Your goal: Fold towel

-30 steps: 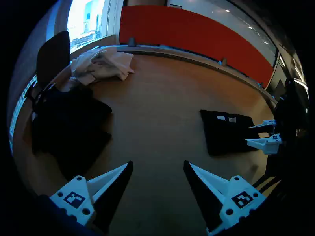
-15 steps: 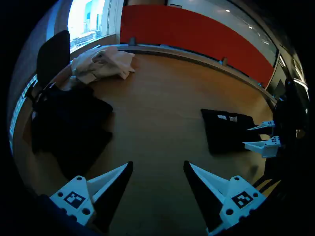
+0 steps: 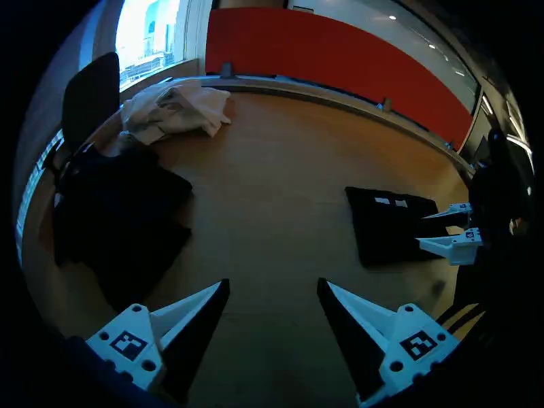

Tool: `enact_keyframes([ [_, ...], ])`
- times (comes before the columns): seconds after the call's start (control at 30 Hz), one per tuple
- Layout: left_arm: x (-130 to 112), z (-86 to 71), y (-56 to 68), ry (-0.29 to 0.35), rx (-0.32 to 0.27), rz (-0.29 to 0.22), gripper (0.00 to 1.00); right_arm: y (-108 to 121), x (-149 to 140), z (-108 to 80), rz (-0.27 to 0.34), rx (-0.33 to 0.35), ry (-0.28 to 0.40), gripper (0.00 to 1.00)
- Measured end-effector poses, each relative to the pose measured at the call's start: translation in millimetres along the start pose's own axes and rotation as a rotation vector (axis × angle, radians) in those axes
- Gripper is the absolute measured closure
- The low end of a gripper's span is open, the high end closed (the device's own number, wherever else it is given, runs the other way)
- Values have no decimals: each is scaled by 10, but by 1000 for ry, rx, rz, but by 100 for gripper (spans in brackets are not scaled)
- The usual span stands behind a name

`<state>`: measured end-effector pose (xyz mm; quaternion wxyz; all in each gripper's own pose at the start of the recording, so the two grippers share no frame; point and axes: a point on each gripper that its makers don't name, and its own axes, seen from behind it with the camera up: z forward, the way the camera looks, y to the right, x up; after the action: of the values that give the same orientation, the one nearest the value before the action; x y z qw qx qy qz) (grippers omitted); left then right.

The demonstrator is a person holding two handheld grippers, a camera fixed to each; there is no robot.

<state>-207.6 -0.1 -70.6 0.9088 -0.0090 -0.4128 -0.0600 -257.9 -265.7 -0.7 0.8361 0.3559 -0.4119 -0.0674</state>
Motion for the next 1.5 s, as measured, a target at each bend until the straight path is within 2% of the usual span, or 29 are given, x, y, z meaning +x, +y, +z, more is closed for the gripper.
enact_keyframes([
  [0.7, 32, 4, -11, 1, -2, 3, 4, 311, 397, 111, -33, -37, 21, 10],
  [1.5, 38, 43, 16, -5, -3, 1, 4, 377, 517, 80, -39, -43, 42, 10],
])
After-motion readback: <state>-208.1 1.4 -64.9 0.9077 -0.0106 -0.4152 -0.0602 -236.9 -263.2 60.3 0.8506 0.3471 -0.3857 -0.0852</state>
